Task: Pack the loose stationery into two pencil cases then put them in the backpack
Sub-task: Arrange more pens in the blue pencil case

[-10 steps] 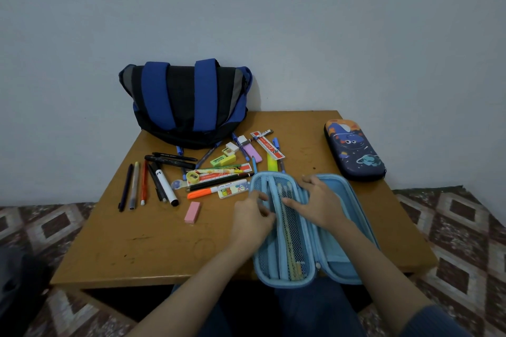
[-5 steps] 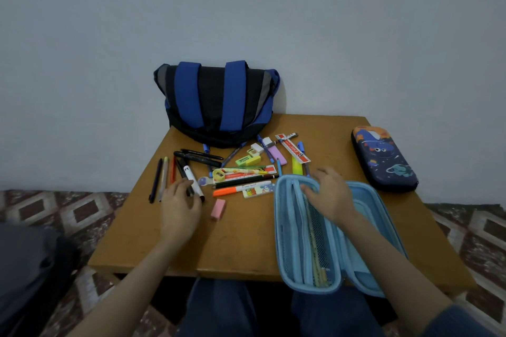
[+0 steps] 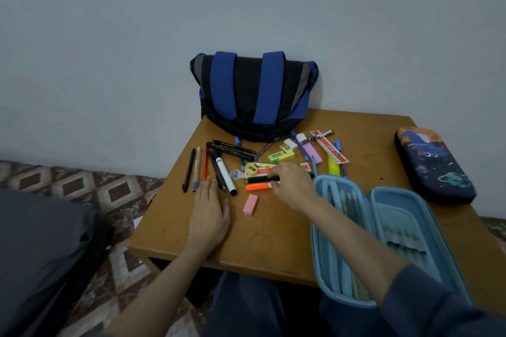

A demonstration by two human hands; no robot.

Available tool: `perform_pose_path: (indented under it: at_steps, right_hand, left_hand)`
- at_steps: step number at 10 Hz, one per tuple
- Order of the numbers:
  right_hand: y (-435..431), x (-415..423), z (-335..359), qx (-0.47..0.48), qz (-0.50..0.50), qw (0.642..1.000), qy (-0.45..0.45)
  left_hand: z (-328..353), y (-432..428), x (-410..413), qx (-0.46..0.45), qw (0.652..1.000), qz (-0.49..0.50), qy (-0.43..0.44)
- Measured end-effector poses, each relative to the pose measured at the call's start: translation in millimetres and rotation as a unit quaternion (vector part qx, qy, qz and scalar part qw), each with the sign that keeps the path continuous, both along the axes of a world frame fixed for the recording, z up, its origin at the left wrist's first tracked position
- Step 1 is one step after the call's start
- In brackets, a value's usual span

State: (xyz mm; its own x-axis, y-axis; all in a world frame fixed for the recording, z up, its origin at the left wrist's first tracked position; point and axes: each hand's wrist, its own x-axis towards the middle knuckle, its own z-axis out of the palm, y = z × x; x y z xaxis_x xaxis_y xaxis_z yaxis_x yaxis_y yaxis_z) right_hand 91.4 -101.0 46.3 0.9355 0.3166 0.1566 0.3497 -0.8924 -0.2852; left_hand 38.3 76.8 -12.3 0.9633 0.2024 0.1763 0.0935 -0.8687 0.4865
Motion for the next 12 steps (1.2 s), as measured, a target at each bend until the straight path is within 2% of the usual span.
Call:
perform_pose_path:
  at_steps: [3,9,12]
  right_hand:
    - [14.1,21.8,-2.6,-0.083,0.005,0.996,0.046]
    - [13.8,17.5,-11.2,-0.071,0.021,0.996,0.052]
    - [38.9,24.5,-1.8,-0.016,0.037,0.999,0.021]
  left_hand:
    - [-3.3,2.6,5.3,-0.007,1.0,-0.004,-0.004]
    - [-3.7,2.3,6.1,-0.012,1.0,-0.008,0.01]
    - [-1.8,2.8,4.1,-0.003,0.999,0.035,-0.036]
